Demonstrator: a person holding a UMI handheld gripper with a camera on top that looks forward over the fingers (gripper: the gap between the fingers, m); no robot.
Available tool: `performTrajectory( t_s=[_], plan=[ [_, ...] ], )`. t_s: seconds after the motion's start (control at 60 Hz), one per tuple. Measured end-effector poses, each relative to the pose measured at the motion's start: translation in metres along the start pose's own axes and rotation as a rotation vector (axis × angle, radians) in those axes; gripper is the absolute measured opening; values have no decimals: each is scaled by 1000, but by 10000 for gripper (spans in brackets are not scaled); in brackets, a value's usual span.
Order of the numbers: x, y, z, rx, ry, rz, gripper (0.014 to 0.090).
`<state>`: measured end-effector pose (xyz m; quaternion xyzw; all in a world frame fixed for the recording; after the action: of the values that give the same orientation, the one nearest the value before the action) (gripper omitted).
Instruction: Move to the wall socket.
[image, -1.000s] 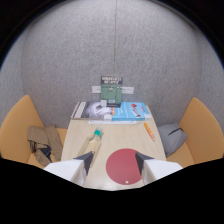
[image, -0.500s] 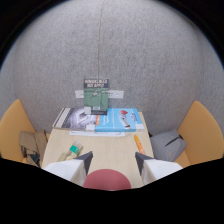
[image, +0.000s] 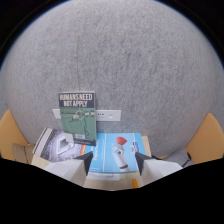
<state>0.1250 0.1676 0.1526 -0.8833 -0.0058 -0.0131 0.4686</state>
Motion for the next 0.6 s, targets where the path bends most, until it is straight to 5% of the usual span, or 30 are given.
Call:
performTrajectory(
  t_s=[0.6],
  plan=[
    [20,-52,117,35,1,-7,861]
  ],
)
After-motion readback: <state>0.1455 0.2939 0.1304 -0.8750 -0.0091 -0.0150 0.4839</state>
